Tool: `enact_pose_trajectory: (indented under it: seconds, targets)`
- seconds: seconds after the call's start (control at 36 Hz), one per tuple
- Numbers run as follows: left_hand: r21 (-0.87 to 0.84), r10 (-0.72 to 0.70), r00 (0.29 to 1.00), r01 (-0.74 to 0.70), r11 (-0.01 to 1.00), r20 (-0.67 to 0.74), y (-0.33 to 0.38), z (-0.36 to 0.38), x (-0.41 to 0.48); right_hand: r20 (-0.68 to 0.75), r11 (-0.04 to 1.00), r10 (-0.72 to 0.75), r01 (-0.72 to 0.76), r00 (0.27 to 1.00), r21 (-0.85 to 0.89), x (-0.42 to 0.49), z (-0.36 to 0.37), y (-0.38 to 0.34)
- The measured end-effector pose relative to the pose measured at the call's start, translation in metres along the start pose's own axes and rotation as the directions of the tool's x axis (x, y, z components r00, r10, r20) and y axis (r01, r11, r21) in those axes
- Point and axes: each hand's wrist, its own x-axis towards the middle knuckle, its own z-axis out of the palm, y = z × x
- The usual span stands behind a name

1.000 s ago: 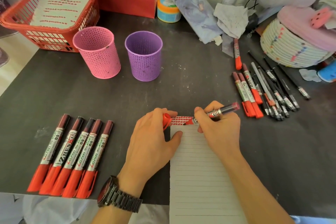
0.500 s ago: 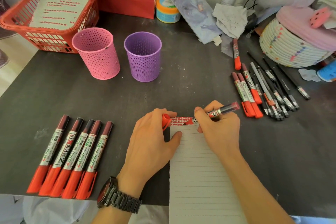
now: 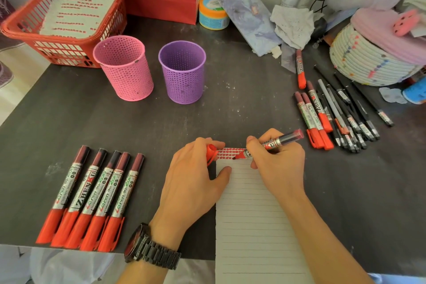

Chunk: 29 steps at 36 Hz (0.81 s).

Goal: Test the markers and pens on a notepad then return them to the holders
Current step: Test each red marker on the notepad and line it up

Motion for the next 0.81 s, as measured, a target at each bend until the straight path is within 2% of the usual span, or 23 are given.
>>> enact_pose_trajectory:
  seconds: [0.17,0.44,0.67,0.81]
  targets:
    - [-0.001,0.014,1.0,-0.014,1.0,-0.012,-0.001,0.001,0.001,-0.013,1.0,-0.002,0.003,1.0,0.016,0.0,0.0,0.0]
    - [0.006,0.025,1.0,-0.025,1.0,0.003,0.0,-0.001,0.001,-0.049,0.959,0.07,-0.054,0.996,0.277,0.005,-0.01,-0.002]
    - [0.02,0.033,0.999,-0.034,0.999,0.035,0.0,-0.002,0.001,0.049,0.894,0.13,-0.138,0.99,0.427,-0.002,-0.035,-0.012]
    - [0.017,0.024,0.998,-0.025,1.0,0.05,0.001,-0.004,-0.001,0.188,0.751,0.182,-0.26,0.965,0.607,-0.027,-0.059,-0.008]
